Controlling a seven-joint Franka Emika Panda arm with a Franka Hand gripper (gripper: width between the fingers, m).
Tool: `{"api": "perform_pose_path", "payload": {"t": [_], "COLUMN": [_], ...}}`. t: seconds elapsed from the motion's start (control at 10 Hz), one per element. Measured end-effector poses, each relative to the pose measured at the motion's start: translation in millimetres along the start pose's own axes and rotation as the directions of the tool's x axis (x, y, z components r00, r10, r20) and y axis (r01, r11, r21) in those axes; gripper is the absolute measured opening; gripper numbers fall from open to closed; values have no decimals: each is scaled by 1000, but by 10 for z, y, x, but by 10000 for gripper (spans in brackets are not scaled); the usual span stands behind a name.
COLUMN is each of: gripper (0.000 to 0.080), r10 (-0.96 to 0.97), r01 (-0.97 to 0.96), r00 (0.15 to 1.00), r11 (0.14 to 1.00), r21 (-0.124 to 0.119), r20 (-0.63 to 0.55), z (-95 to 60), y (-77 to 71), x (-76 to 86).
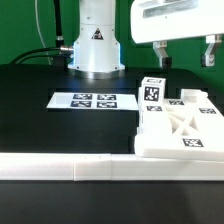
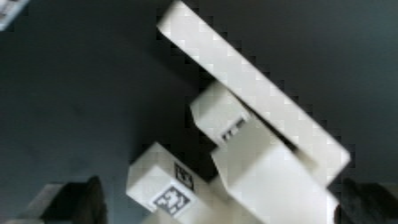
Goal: Assemble chair
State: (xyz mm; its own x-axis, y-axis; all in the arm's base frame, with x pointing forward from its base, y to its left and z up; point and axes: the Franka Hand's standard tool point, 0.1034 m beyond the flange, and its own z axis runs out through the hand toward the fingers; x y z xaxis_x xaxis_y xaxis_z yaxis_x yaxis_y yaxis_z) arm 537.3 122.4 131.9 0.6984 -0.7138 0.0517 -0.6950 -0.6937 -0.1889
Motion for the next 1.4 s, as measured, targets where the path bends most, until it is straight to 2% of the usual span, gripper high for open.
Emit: {"api": "perform_pose_path", "payload": {"t": [0.1, 0.2, 0.4, 0.5, 0.7, 0.8, 1.1, 1.2, 1.3, 1.4], "gripper": [648, 648, 648, 648, 648, 648, 648, 648, 648, 648], "r10": [-43, 6, -34, -151, -461, -572, -722, -723, -726, -724], "r01": [43, -5, 34, 151, 461, 572, 722, 724, 726, 723], "r00": [999, 1000, 999, 988, 887, 820, 692, 690, 687, 690], "r11": [999, 1000, 999, 988, 887, 819, 690, 688, 686, 688], "r21": [3, 27, 21, 15, -38, -51, -52, -51, -51, -63], "r20": [-1, -25, -24, -27, 2, 16, 22, 25, 21, 9], "z": [-17, -31, -14, -8, 40, 48, 62, 61, 60, 124], "y": [16, 1, 14, 19, 81, 100, 120, 140, 226, 405], "x": [8, 22, 13, 14, -61, -73, -72, -53, 45, 42]}}
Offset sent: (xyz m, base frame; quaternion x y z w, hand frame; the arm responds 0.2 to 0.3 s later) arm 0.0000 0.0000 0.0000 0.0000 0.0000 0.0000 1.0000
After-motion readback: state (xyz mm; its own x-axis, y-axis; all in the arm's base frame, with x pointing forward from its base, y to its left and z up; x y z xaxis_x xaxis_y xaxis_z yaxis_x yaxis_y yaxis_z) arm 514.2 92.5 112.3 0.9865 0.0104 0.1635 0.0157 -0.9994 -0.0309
